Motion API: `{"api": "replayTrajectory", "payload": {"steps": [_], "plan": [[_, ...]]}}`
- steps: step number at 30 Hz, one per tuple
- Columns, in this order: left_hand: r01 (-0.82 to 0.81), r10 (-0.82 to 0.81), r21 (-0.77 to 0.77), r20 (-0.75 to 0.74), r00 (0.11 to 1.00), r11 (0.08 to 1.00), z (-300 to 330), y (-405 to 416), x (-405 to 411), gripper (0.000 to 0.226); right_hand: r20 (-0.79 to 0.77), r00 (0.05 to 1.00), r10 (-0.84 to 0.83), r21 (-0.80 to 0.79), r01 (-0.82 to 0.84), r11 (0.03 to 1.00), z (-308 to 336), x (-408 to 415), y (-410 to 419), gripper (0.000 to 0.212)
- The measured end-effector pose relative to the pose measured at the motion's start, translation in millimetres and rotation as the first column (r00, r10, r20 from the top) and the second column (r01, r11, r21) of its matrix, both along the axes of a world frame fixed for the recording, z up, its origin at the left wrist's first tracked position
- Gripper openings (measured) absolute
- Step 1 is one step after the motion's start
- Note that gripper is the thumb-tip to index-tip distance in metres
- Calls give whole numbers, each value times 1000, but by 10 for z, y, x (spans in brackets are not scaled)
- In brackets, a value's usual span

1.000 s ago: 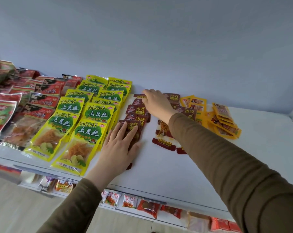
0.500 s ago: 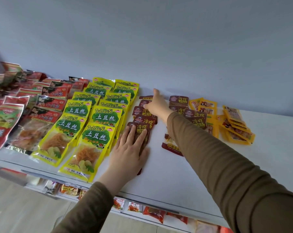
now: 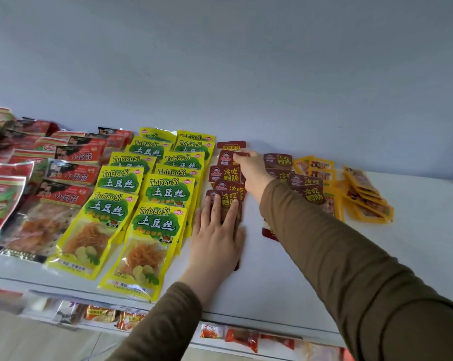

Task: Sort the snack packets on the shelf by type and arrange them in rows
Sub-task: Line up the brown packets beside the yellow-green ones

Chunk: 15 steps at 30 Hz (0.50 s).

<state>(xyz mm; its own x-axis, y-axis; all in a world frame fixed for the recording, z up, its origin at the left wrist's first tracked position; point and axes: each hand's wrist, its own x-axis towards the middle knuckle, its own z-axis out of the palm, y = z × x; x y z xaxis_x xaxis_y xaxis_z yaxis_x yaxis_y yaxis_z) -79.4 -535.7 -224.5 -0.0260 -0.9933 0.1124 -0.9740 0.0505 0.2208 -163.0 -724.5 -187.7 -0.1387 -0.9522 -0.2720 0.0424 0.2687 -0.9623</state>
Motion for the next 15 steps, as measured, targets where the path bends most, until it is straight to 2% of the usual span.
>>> {"api": "replayTrajectory", "payload": {"steps": [5,6,8,10,11,13,15], "plan": [[24,-30,-87,-71,997,996,54,-11,27,68,104,987,119,52,-125,991,89,-99,-31,24],[34,-42,-110,-69,997,993,50,49,38,70,119,982,147,49,-154,987,89,-134,-23,28],[65,-69,-104,-41,997,992,21,180,67,71,105,974,200,47,-206,978,42,-191,3,56],[99,-99,-51,12,995,994,-1,271,94,66,-29,972,235,20,-234,972,-23,-211,51,82],[116,-115,-30,32,993,993,4,295,107,64,-117,964,239,-13,-243,970,-48,-202,81,88],[143,-142,-13,58,988,990,38,322,140,60,-262,940,219,-92,-251,964,-92,-165,119,90],[166,-165,-1,54,985,986,73,357,190,58,-332,926,180,-141,-238,961,-114,-129,114,87]]}}
